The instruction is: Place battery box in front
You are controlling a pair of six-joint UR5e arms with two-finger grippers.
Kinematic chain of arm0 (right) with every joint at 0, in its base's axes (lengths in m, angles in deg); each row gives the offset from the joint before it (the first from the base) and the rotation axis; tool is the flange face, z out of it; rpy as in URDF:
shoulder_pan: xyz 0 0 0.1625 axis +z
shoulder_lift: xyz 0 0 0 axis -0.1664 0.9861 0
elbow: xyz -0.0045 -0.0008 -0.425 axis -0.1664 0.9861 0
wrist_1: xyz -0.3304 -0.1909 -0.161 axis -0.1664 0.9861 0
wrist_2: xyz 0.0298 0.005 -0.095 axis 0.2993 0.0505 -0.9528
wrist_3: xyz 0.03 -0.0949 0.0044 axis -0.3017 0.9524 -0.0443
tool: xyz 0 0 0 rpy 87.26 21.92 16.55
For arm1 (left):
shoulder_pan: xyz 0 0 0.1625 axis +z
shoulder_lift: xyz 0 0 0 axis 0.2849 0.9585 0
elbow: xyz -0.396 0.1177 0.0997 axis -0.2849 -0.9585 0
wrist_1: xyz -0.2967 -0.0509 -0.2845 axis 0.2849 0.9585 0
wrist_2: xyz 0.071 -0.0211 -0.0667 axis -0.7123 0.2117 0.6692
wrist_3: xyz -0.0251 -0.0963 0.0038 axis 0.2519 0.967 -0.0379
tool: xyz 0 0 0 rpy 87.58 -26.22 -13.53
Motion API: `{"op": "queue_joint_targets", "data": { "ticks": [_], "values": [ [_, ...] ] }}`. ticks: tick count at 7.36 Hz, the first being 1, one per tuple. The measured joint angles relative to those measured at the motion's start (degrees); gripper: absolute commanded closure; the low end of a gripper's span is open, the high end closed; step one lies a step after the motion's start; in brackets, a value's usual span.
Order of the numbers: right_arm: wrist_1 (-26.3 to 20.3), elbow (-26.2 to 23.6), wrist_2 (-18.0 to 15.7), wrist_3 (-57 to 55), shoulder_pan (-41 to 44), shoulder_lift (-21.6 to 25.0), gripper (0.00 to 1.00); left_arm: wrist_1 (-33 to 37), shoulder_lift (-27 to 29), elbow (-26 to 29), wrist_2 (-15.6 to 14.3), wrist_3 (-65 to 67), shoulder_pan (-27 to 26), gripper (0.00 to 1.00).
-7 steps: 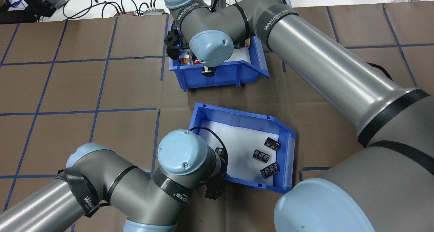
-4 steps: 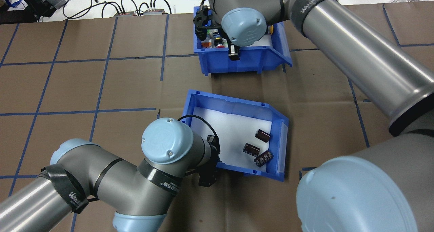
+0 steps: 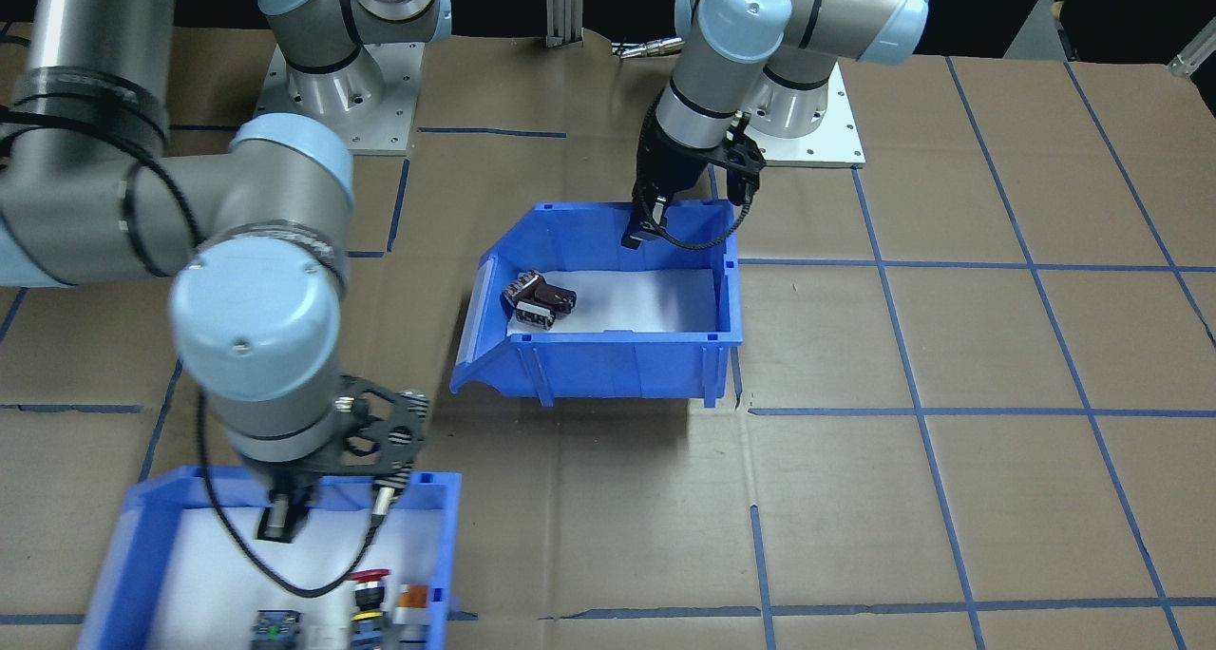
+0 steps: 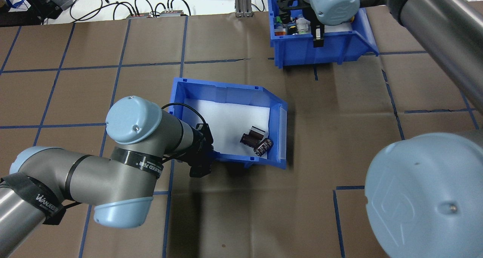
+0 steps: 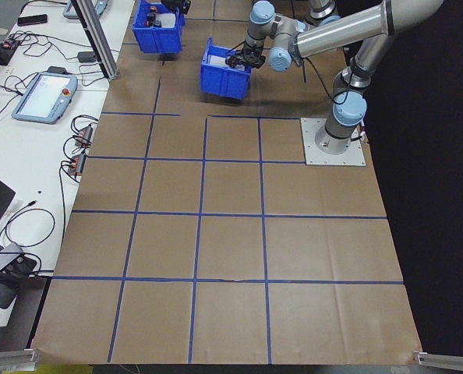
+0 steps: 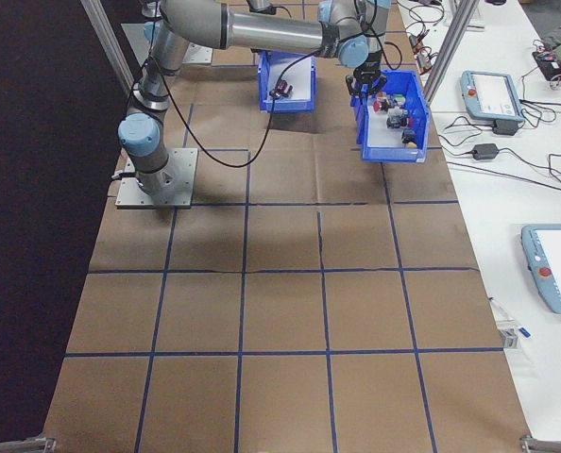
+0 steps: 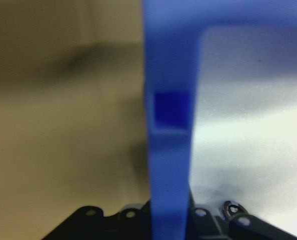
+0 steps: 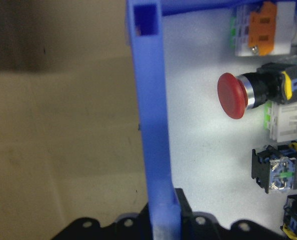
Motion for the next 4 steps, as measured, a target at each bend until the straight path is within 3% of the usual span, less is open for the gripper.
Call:
{"op": "queue_joint_targets", "data": {
  "ticks": [2,4],
  "values": [
    [0.21,-4.77,0.39,7.81,-6.47,4.10,0.95,0.55,3.39,4.30,3.50,-1.95,3.96,1.00],
    [0.32,-10.64,1.22,14.17,-11.57,9.45,0.95,0.90,9.94,11.37,4.71,-1.74,4.57,1.00]
  ]
}}
